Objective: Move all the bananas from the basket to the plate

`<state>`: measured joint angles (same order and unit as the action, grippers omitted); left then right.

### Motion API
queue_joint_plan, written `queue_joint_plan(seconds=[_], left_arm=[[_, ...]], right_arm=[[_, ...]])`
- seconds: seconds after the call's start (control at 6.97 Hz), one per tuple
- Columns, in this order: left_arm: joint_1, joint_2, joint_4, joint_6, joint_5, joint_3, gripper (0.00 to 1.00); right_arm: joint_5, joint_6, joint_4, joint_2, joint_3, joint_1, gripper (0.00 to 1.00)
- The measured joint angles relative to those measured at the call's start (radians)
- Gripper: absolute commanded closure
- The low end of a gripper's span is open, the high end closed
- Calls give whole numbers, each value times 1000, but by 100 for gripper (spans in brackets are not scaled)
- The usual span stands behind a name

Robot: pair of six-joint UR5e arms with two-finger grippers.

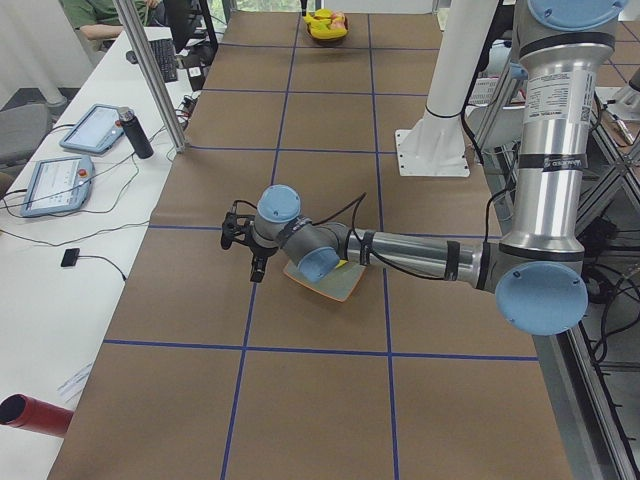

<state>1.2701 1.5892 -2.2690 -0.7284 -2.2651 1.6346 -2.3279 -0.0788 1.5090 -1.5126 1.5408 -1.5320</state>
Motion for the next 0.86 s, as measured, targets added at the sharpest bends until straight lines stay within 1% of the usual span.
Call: queue_joint_plan(seconds=[0.29,0.43,0.57,0.72,0.86], left_arm=[[-5,5,5,2,1,0,0],[-9,13,6,-3,0,-2,0],[-14,20,6,-7,-1,-5,0],[-19,24,6,-13,-1,-6,0],[-23,26,6,-22,-1,-5,0]], right_arm=[[1,12,-57,-14,-73,-80,1],[4,15,-138,-15,-143,-109,1],[6,15,-249,-16,-223,-131,1],[7,14,-333,-15,-281,-140,1],[9,14,-375,-17,-313,-145,1]])
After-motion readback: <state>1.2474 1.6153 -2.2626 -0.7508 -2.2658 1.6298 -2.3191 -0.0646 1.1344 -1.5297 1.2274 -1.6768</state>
